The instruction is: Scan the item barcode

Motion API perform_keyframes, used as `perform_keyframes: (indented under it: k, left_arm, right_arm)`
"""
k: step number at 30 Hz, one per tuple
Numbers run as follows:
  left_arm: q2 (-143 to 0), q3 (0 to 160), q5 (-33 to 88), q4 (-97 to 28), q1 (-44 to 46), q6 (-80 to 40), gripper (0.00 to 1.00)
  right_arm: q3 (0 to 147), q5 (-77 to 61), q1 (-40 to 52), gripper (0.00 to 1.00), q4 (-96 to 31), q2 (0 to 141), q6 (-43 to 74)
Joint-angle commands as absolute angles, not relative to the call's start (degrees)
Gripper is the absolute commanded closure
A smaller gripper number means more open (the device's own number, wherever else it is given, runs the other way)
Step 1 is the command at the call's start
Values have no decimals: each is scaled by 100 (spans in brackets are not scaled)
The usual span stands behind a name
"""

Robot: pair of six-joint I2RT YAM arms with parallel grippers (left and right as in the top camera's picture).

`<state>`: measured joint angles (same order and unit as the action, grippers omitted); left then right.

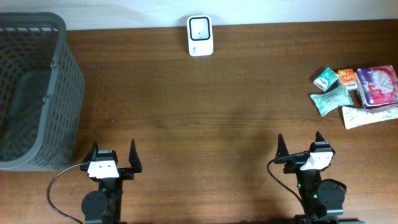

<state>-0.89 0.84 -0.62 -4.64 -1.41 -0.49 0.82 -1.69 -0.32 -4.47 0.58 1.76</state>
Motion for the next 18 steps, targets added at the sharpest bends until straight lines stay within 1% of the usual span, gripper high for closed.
perform_keyframes:
  k: [1,18]
  left_arm:
    - [-30,51,23,-475,-117,-126,1]
    - [-34,51,23,-473,-117,-126,1]
  right_arm:
    - [32,-143,-1,1,-454,19,239]
    - [32,-36,1,1,-462,19,132]
